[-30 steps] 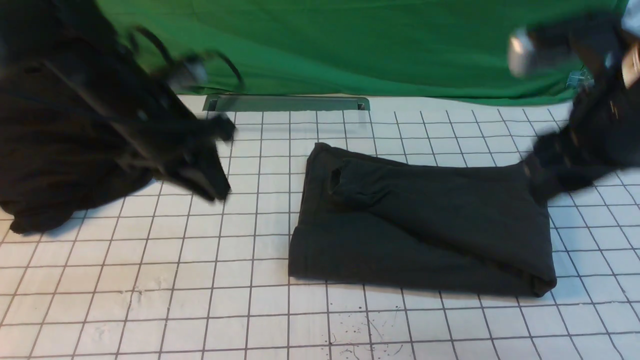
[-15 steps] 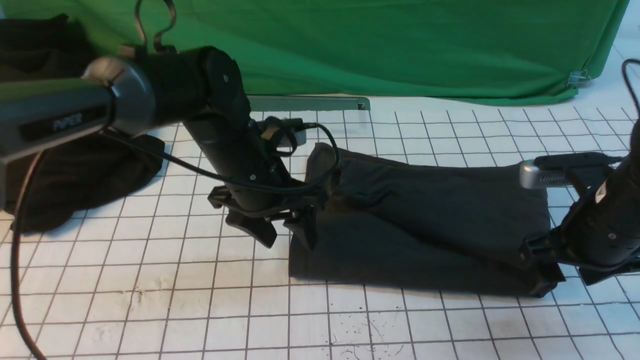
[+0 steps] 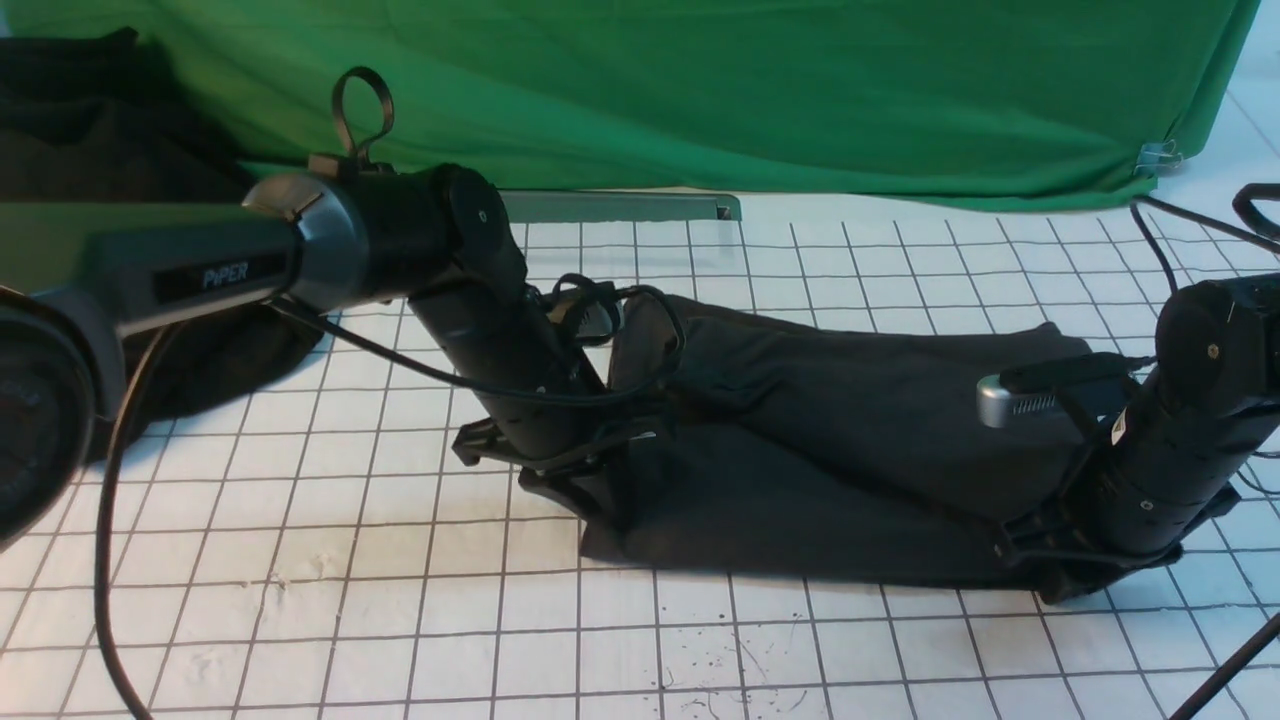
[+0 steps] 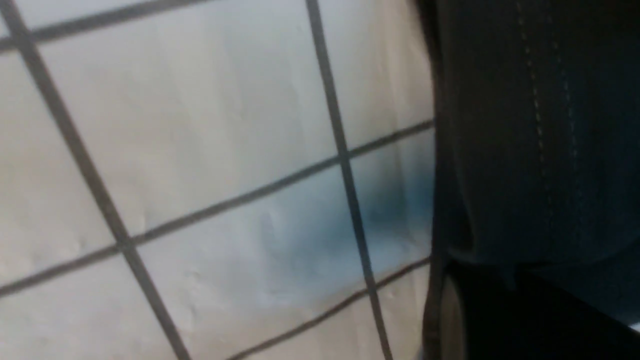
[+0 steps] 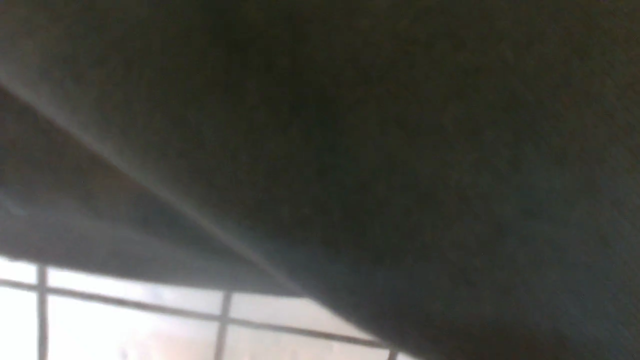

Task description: Fold a long-sleeved shirt over a white checkered tablecloth.

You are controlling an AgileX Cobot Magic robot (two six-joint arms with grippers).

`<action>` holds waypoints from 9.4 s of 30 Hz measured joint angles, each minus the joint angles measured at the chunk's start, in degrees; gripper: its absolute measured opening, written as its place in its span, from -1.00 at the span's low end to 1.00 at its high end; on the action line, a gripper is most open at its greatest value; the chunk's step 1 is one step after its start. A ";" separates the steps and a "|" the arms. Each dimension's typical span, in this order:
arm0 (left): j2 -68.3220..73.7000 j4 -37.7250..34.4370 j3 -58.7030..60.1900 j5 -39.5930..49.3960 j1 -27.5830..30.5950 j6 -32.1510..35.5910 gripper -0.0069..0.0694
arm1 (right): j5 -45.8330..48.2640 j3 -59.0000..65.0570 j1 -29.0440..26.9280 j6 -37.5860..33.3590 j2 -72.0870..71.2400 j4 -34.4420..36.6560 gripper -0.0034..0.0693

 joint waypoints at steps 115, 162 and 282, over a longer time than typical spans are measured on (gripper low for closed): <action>-31.22 17.55 6.58 8.82 -8.21 -10.26 -0.82 | -2.57 12.08 4.69 5.52 -11.77 -7.36 -0.91; -31.26 16.50 6.58 3.02 -8.21 -9.82 -0.81 | -37.20 34.58 4.69 4.48 -77.05 -7.49 -0.79; -100.12 34.67 57.81 -35.35 0.94 -13.79 -0.81 | -27.84 58.19 -8.34 4.48 -102.56 -7.09 -0.25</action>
